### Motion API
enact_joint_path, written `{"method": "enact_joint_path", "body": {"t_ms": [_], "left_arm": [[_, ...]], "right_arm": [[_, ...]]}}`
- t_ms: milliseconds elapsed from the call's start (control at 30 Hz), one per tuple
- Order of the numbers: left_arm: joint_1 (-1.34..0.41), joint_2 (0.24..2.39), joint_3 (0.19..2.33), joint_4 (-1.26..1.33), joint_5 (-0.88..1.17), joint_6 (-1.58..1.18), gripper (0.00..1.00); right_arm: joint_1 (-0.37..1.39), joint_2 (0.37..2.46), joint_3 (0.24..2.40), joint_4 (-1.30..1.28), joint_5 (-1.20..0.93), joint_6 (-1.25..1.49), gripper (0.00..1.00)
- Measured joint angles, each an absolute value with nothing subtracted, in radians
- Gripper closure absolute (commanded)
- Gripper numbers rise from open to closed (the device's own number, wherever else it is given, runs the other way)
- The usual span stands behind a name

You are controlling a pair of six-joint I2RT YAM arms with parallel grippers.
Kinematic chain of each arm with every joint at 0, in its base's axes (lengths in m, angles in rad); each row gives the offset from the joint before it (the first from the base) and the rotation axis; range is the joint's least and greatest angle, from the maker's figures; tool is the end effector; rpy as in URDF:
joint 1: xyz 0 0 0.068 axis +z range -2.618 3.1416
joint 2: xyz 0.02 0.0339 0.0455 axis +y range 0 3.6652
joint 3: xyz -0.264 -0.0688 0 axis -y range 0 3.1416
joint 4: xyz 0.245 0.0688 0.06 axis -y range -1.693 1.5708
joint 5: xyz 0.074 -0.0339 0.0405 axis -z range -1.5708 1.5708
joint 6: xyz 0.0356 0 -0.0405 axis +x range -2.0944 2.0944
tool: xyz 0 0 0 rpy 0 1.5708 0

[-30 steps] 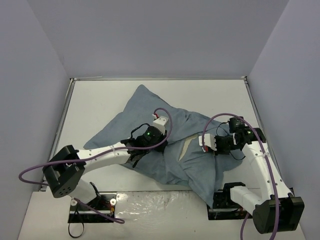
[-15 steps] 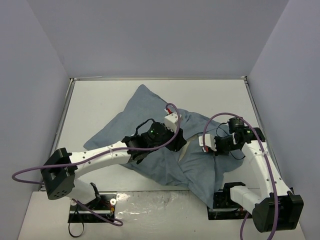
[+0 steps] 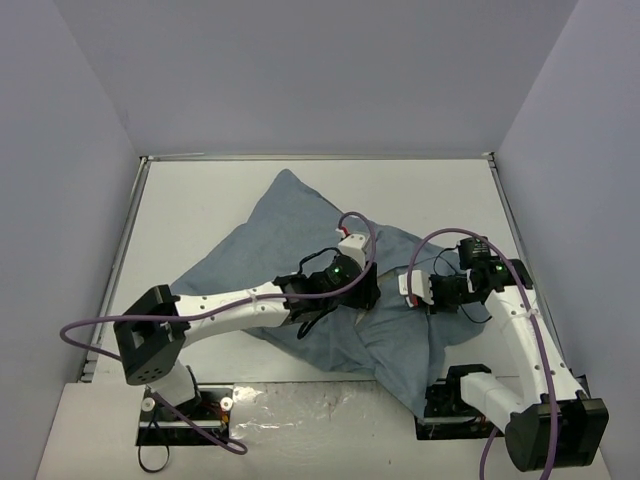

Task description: Remove the pillowcase from the pillow

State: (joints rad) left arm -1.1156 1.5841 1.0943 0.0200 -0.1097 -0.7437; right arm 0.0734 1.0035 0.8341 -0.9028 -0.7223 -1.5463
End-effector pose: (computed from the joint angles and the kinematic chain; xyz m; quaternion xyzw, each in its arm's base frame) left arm 0.1642 -0.3265 0.2656 0.1291 0.8416 -0.3907 0.3499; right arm 0.1757 0.0365 0.2655 -0.7166 0.5620 0.0987 0.4010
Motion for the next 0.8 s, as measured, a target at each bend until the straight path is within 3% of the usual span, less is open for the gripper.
{"method": "enact_joint_path", "body": {"t_ms": [133, 267, 467, 633, 800], "left_arm": [[-1.132, 1.648, 1.2, -0.084, -0.162, -0.807, 0.56], [-1.146, 1.718, 1.29, -0.172, -0.208, -0.876, 0.65], [-1.18, 1.781, 1.346, -0.271, -0.229, -0.942, 0.67], [-1.217, 1.811, 1.382, -0.287, -0.234, -0.972, 0.51], [-1.222, 1.848, 1.407, -0.286, -0.214, -0.986, 0.24]], "right_arm": [[0.073, 0.987, 0.831, -0.904, -0.723, -1.545, 1.0], [0.073, 0.985, 0.827, -0.904, -0.726, -1.543, 1.0], [0.073, 0.978, 0.826, -0.906, -0.729, -1.538, 1.0], [0.073, 0.963, 0.821, -0.91, -0.731, -1.534, 1.0], [0.073, 0.953, 0.809, -0.914, -0.731, -1.532, 1.0]]}}
